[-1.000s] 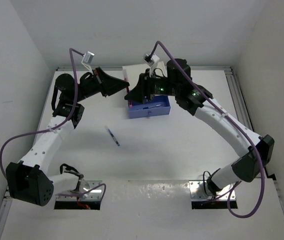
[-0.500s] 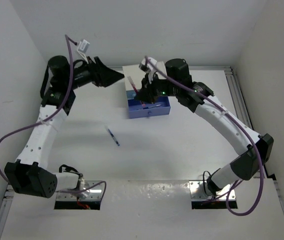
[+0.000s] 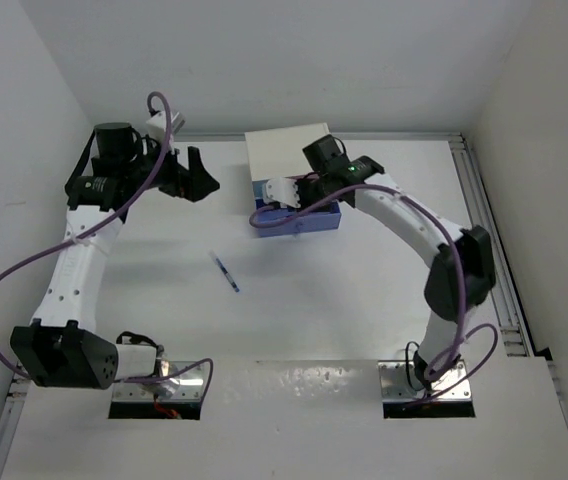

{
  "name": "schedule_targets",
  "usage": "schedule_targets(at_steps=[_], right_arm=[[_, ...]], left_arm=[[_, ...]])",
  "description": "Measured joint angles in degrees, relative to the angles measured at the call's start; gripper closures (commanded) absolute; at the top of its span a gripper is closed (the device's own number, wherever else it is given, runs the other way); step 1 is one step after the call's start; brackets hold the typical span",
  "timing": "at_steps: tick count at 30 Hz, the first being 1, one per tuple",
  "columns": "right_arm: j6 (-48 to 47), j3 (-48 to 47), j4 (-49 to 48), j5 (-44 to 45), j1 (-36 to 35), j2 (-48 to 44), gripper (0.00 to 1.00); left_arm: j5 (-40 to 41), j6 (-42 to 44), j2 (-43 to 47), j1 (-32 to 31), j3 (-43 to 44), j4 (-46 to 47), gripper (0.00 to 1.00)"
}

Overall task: Sort the stationery into containers
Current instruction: Place the stationery into the container, then grab a piece of stationery with the left arm

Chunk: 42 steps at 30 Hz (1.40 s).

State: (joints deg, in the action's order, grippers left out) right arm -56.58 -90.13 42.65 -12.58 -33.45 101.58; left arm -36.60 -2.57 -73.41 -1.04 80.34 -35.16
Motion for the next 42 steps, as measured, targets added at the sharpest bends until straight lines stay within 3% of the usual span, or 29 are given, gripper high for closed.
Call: schedule_targets(at_steps=[9,11,12,13,16,21,24,29,34,39,42], right_arm=[[-13.4,-7.2,-1.8,6.0,0.6,14.0,0.94],[-14.4,-9.6,-1.9,6.7,0.7,16.6,0.88],[-14.7,-10.7,-1.9,7.0,0.7,17.6,0.75],[-15.1,-11.4,-2.5,7.4,0.8,18.5,0.70],[-15.5,-11.5,-3.5,8.2,0.8,19.2,0.61],[-14.9,-11.5,-3.9,9.0,0.8,19.3,0.57],[-12.1,-11.5,-3.8,9.1,0.8,19.1,0.57],[-0.9,-10.9,-1.8,6.7,1.1,14.8,0.56],[13.0,-4.4,-0.9,1.0,4.3,-3.3,0.56],[26.8,4.1,-0.1,-5.0,10.8,-18.3,0.55],[33.4,9.3,0.3,-8.0,13.6,-21.8,0.53]], left_arm=[[0.6,4.7,-2.2,3.3,-3.8,-6.0,0.00],[0.5,5.6,-2.3,3.4,-4.1,-6.4,0.00],[0.5,6.2,-2.3,3.4,-4.3,-6.4,0.00],[0.3,7.1,-2.3,3.5,-4.6,-6.5,0.00],[-0.2,10.7,-2.4,3.5,-5.7,-6.9,0.00],[-1.3,20.2,-4.9,3.5,-5.8,-10.1,0.05],[-2.3,31.1,-7.2,3.5,-5.4,-14.0,0.19],[-3.7,60.6,-8.1,3.1,-7.1,-22.6,0.35],[-3.1,84.6,-9.1,-0.4,-11.6,-28.4,0.49],[-2.4,96.9,-17.8,-5.4,-11.5,-29.2,0.52],[-1.1,100.9,-23.1,-7.4,-11.5,-28.5,0.52]])
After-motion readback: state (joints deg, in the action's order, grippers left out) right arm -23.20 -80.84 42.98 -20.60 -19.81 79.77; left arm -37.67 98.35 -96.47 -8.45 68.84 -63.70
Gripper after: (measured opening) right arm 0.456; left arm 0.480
